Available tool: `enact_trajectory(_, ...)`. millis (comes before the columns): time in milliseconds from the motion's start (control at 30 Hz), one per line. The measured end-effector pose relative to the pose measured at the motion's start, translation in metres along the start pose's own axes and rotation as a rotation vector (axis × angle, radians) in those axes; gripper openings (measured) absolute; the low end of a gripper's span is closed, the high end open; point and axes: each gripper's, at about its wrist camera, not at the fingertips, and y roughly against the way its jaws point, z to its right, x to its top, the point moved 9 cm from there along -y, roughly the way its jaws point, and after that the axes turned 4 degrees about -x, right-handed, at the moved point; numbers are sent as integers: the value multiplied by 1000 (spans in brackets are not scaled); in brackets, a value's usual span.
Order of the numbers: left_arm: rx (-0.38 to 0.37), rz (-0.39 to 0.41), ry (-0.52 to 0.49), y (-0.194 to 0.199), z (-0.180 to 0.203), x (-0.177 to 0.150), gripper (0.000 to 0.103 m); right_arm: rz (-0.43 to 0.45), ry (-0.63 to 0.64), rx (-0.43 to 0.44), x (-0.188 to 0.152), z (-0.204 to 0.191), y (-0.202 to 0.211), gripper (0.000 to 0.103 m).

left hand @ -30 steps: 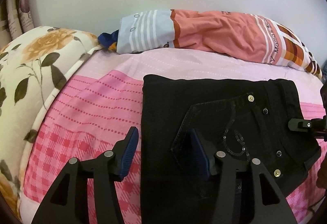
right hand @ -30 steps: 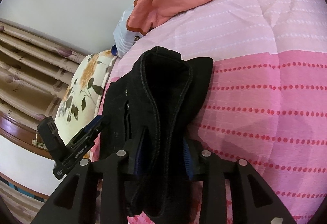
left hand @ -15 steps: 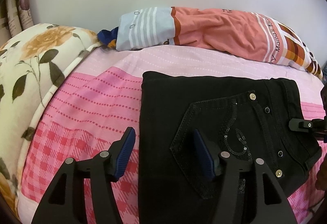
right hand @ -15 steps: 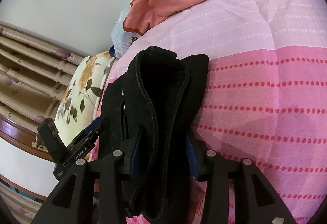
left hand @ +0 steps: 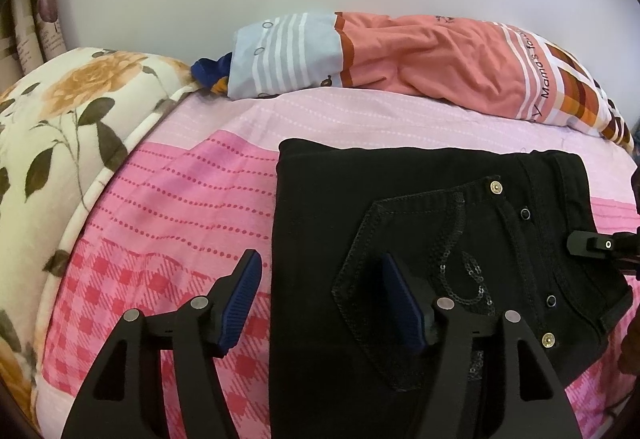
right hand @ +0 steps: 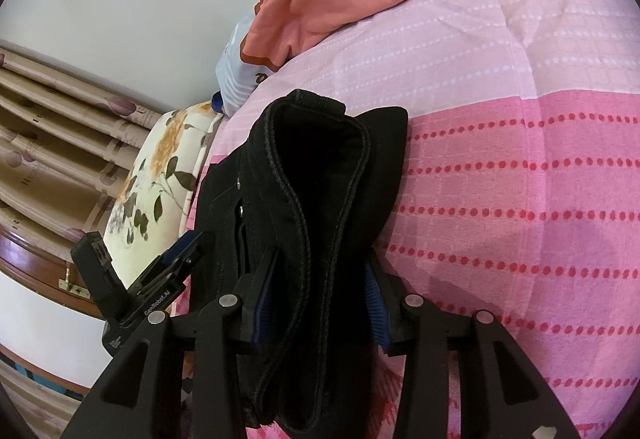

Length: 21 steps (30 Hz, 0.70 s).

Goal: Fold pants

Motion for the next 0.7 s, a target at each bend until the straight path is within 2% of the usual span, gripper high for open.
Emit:
enact_trajectory(300,15,3,0,0,-3,0,71,23,16,-47,1,-1,-1,41)
enact_trajectory(467,34,5,3,1,-6,-2,79,31,28,-64,1,-4,-2,46)
enact_trajectory(700,40,6,17,2,-10,-3,80,38,37,-81,2,-7,-3,52)
